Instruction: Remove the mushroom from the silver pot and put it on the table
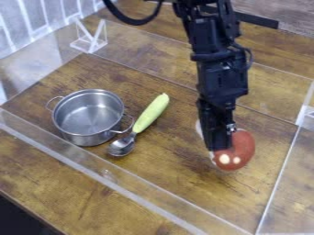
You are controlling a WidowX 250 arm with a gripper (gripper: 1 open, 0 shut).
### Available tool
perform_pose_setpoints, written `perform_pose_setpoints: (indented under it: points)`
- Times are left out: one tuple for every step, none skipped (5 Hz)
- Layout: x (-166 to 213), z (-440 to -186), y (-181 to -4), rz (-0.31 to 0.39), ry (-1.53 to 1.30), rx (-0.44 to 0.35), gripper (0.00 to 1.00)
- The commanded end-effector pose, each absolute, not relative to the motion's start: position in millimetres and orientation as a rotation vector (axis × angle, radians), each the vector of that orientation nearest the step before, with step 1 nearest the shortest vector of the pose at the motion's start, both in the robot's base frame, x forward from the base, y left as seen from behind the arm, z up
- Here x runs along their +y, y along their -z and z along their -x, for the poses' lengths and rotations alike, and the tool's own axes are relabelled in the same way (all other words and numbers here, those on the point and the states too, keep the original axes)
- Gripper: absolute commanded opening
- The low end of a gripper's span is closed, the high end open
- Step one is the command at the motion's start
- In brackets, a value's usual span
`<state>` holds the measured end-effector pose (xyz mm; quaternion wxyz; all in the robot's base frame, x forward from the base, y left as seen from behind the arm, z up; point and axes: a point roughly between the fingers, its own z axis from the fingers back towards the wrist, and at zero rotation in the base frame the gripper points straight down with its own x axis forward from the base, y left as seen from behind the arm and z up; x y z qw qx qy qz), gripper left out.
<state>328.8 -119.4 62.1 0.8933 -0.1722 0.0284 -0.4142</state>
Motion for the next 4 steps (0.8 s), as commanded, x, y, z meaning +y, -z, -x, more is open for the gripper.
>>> perform_pose_setpoints:
  points:
    - [-106, -347, -85.2, 0.334, 0.899, 0.002, 0.0]
    - [-94, -353, -91.8, 0.33, 0.851, 0.002, 0.0]
    - [-84, -359, -94.3, 0.331, 0.798, -0.001, 0.0]
    - [-87, -361, -81.4, 0.343, 0.804, 0.01, 0.0]
